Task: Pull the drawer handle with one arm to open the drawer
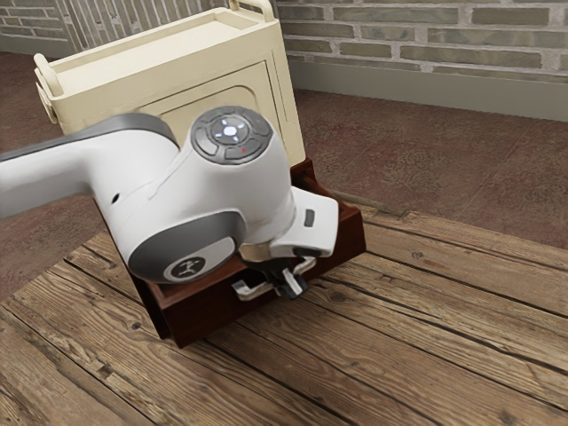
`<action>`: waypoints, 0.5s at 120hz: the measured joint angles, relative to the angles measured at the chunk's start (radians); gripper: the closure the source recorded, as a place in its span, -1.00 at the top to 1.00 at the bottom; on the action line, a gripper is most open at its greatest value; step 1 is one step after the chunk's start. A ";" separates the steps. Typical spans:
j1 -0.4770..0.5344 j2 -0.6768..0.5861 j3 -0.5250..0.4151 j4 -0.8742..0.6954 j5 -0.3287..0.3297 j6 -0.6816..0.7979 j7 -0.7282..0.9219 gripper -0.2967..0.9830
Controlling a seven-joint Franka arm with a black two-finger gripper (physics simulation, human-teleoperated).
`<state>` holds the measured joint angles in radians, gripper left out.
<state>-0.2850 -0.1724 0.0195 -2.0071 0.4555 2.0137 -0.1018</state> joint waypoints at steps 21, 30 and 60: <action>0.000 -0.005 -0.022 -0.004 0.000 -0.006 -0.008 -0.69; 0.000 -0.010 -0.026 -0.010 -0.001 -0.008 -0.012 -0.69; 0.002 -0.017 -0.049 -0.016 -0.002 -0.010 -0.022 -0.69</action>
<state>-0.2834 -0.1897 -0.0300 -2.0230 0.4540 2.0033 -0.1242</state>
